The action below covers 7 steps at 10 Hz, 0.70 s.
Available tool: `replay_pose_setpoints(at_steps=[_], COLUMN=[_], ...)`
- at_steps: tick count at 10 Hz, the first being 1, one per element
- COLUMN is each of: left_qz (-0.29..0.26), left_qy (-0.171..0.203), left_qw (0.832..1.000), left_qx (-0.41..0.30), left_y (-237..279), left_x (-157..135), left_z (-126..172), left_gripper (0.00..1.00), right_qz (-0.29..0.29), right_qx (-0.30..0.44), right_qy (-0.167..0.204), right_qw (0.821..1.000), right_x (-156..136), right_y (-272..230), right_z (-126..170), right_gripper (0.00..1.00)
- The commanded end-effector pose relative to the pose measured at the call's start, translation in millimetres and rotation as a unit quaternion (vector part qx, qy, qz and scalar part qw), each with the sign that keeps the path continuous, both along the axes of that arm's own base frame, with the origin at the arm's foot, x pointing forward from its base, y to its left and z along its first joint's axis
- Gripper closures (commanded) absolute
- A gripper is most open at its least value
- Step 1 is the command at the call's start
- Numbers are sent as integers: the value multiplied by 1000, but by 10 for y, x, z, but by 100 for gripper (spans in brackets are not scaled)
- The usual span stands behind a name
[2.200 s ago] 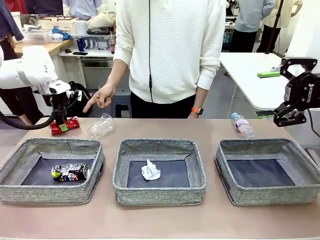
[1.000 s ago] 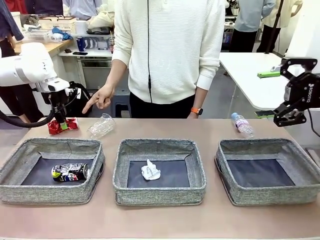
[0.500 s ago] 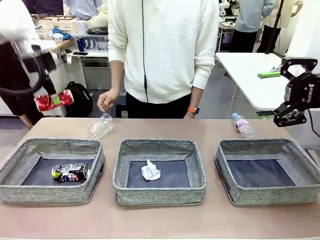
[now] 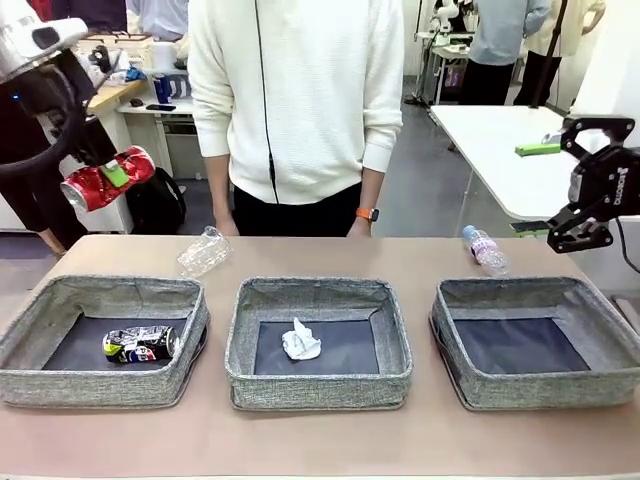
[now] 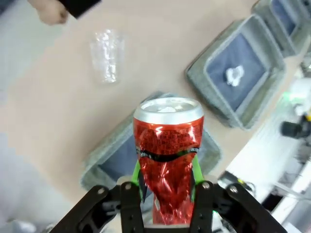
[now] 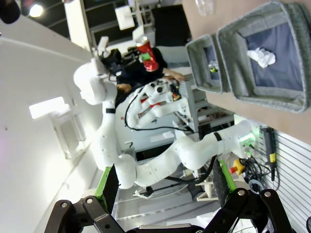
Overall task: Sort the waste into the appropriate baskets.
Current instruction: Pick up the waste item pointed out by the person.
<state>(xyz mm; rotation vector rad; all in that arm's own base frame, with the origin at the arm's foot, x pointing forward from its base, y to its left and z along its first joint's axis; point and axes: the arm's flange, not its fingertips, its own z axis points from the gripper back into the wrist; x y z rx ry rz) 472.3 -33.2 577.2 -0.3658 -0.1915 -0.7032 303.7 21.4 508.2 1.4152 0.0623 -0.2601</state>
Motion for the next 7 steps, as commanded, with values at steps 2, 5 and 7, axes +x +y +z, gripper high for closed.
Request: replay_pose_setpoints(at_steps=[2, 5, 7], left_qz=[0, 0, -18], left_qy=[0, 0, 14], left_qw=[1000, 1000, 1000], left_qx=[0, 0, -7], left_y=[0, 0, -269], left_x=[0, 0, -197], left_z=[0, 0, 25], left_gripper=[100, 100, 60], right_qz=[2, 2, 0], right_qx=[10, 10, 0], right_qy=[-6, -6, 0], right_qw=[1000, 1000, 1000], right_x=[10, 10, 0], right_y=[-1, -1, 0], right_z=[14, 14, -1], right_gripper=[0, 0, 0])
